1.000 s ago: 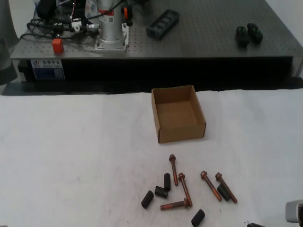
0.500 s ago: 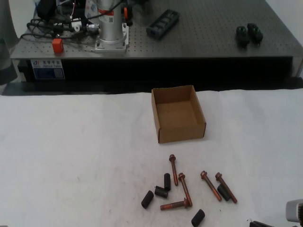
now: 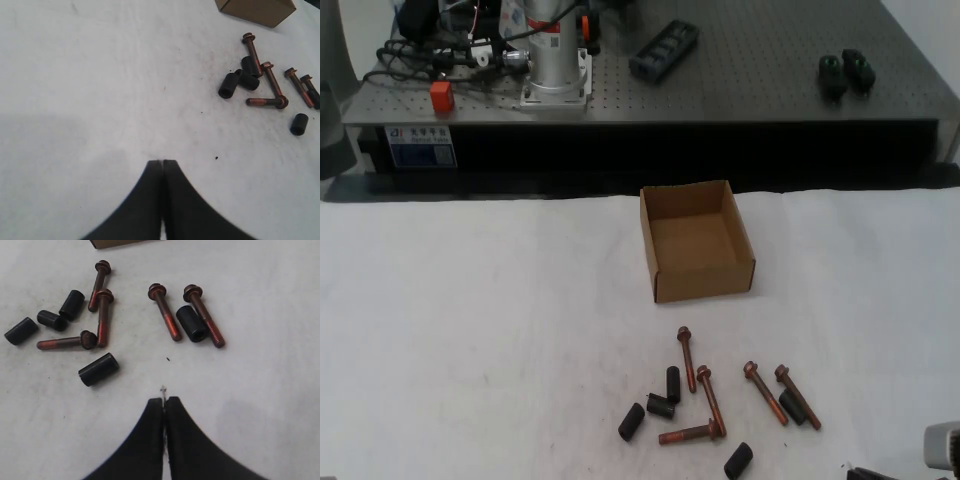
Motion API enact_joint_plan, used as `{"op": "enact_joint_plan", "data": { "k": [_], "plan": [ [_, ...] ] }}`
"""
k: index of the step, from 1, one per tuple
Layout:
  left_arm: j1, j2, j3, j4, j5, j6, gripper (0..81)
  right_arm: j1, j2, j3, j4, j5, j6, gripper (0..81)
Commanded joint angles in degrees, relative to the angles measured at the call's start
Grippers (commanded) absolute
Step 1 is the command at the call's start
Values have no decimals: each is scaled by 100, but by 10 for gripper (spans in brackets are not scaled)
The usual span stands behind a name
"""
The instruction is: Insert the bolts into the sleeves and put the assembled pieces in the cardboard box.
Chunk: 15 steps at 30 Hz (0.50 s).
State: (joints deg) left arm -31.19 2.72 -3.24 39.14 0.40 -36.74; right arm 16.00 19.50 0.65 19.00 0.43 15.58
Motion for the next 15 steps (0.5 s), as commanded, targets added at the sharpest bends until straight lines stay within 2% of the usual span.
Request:
{"op": "enact_joint_plan", "data": {
  "k": [1, 4, 7, 9, 10, 13, 15],
  "plan": [
    [-17, -48, 8, -250, 56, -228, 6, 18, -41, -64, -373, -408, 736, 16],
    [-17, -48, 56, -917, 516, -490, 5, 18, -41, -64, -1339, -470, 1447, 16],
    [-17, -33, 176, -2397, 762, -520, 3, 18, -9, -64, -2721, -541, 1490, 11],
    [-7, 8, 224, -3323, 561, -419, 31, 18, 130, -64, -3027, -546, 1490, 75],
    [-4, 87, 222, -3699, 400, -262, 58, 18, 273, -285, -2895, -514, 1467, 116],
    [-5, 472, 132, -4257, 277, 21, 224, 5, 1029, -1020, -2145, -511, 867, 211],
    [-5, 927, 11, -4264, 277, 250, 335, -16, 1693, -1700, -1331, -472, 186, 223]
  ]
}}
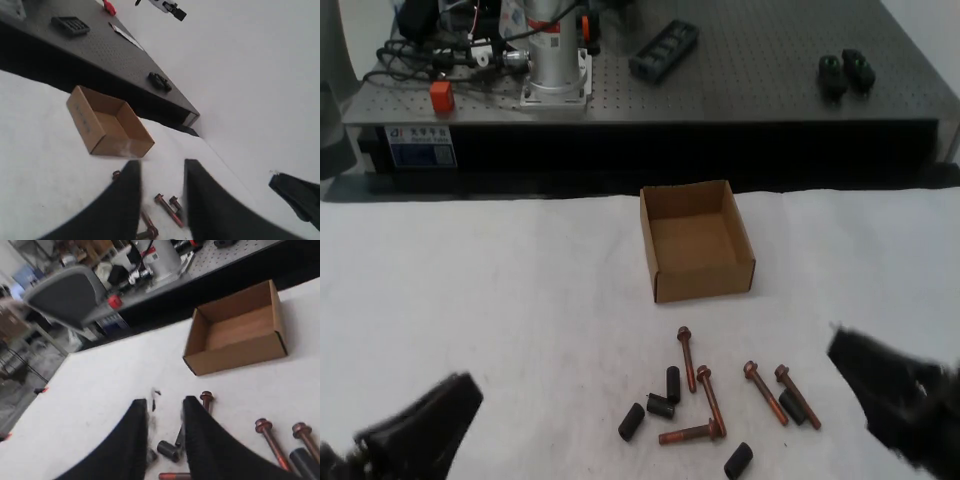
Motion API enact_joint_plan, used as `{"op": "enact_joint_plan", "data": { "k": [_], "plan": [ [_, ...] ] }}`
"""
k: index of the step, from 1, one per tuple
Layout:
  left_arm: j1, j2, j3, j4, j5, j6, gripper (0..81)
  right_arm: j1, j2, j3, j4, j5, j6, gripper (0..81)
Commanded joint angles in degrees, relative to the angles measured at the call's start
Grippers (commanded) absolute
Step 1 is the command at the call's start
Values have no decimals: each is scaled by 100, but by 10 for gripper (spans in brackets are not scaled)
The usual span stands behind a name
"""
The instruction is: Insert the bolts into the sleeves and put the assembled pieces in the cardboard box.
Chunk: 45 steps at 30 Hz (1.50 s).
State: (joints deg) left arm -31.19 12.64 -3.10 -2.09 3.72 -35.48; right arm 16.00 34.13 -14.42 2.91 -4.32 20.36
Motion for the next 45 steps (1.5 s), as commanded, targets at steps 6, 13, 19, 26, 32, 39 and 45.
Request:
{"op": "enact_joint_plan", "data": {
  "k": [6, 13, 19, 26, 32, 39, 45],
  "plan": [
    [-5, 1561, -699, -120, 318, 883, 344, -342, 2776, -2248, 2835, 593, -2069, 223],
    [-5, 3310, -1752, 118, 1008, 1397, 344, -981, 4923, -3839, 4158, 1107, -3157, 223],
    [-5, 4107, -2148, 161, 1356, 1494, 344, -1014, 5920, -4432, 4432, 709, -3495, 223],
    [-5, 4274, -2152, 209, 1355, 1503, 344, -897, 6435, -4476, 4408, 576, -3496, 223],
    [-5, 4273, -2152, 209, 1355, 1521, 344, -791, 6497, -4463, 4317, 483, -3496, 223],
    [-5, 4273, -2152, 209, 1355, 1521, 344, -788, 6515, -4463, 4293, 492, -3496, 223],
    [-5, 4273, -2152, 209, 1355, 1521, 344, -788, 6793, -4463, 4350, 504, -3496, 223]
  ]
}}
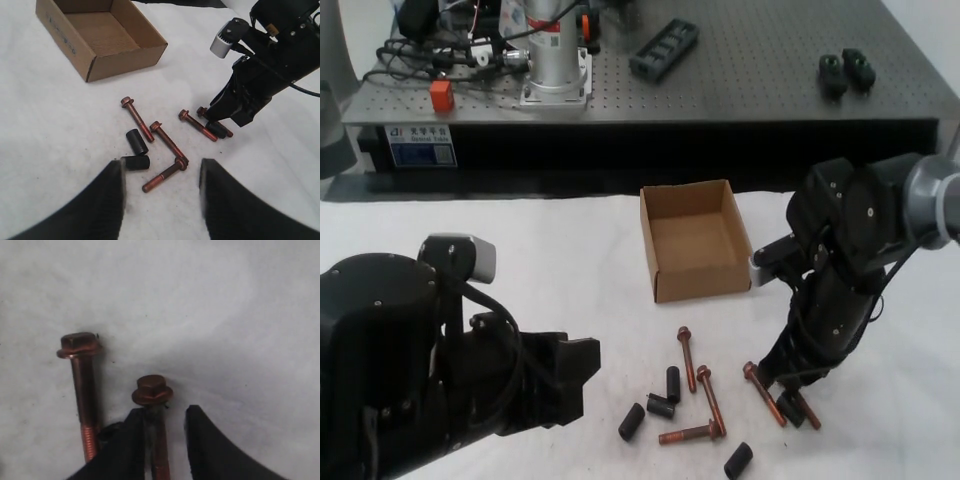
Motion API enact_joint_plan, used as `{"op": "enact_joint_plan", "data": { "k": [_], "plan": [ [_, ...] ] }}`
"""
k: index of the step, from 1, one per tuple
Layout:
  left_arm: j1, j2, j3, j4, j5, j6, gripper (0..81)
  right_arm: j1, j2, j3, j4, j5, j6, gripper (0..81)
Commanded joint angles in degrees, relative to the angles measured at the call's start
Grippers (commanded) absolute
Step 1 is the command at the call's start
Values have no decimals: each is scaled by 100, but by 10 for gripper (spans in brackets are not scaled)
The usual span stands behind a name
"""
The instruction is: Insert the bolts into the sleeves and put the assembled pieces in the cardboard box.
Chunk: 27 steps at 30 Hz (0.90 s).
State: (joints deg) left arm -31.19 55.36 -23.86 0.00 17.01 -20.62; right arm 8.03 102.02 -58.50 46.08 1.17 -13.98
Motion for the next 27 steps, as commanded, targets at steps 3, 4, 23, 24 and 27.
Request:
{"op": "enact_joint_plan", "data": {
  "k": [3, 4, 23, 24, 27],
  "plan": [
    [-5, 1, -76, 0, 27, 36, 344, 9, 91, -56, 42, -45, -49, 223],
    [-5, 1, -76, 0, 27, 36, 344, 9, 89, -56, 10, -45, -8, 222],
    [-17, 1596, -1398, 1113, 561, 1465, 344, -179, -642, -56, -97, -619, 177, 17],
    [-17, 1862, -1699, 1554, 641, 1741, 344, -208, -807, -42, -14, -684, 174, 17],
    [-89, 2683, -2576, 2748, 594, 2627, 344, -280, -1264, 118, -1, -757, 231, 17]
  ]
}}
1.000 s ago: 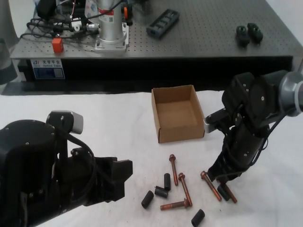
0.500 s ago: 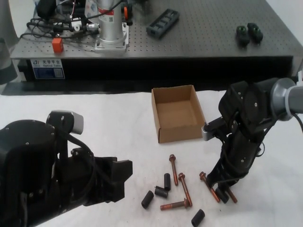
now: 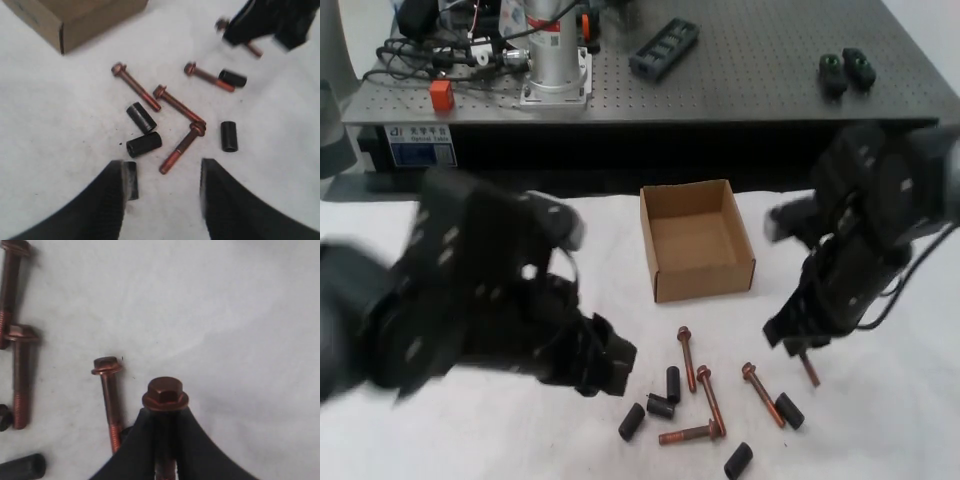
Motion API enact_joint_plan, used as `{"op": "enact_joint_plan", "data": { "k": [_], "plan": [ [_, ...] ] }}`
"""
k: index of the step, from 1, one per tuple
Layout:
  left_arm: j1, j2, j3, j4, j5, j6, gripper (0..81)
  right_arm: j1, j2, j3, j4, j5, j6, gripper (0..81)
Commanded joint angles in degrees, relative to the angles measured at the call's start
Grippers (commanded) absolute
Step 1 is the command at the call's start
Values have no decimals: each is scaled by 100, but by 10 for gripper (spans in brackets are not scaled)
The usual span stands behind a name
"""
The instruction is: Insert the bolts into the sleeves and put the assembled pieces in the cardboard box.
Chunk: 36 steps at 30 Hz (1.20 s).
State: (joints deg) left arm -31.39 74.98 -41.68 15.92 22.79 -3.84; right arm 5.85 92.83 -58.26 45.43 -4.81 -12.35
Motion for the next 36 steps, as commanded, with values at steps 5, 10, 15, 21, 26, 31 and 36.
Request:
{"op": "enact_joint_plan", "data": {
  "k": [5, 10, 15, 21, 26, 31, 36],
  "plan": [
    [-228, 1916, -2169, 2688, -321, 1073, 344, -74, -1005, 518, 58, -160, 225, 17],
    [-420, 2953, -3075, 3453, -492, 1073, 345, -74, -1348, 941, -92, -173, 406, 17],
    [-534, 3644, -3615, 3948, -1070, 1200, 345, -74, -1412, 1079, -231, -256, 464, 17],
    [-547, 3978, -3691, 3999, -1062, 1284, 345, -74, -1412, 1079, -285, -290, 464, 17],
    [-547, 4081, -3691, 3972, -1062, 1347, 339, -74, -1412, 1079, -285, -350, 464, 17],
    [-547, 4098, -3691, 4123, -1062, 1423, 160, -74, -1412, 1079, -285, -380, 464, 17],
    [-547, 4083, -3706, 4425, -1062, 1577, 4, -74, -1427, 1079, -285, -429, 507, 17]
  ]
}}
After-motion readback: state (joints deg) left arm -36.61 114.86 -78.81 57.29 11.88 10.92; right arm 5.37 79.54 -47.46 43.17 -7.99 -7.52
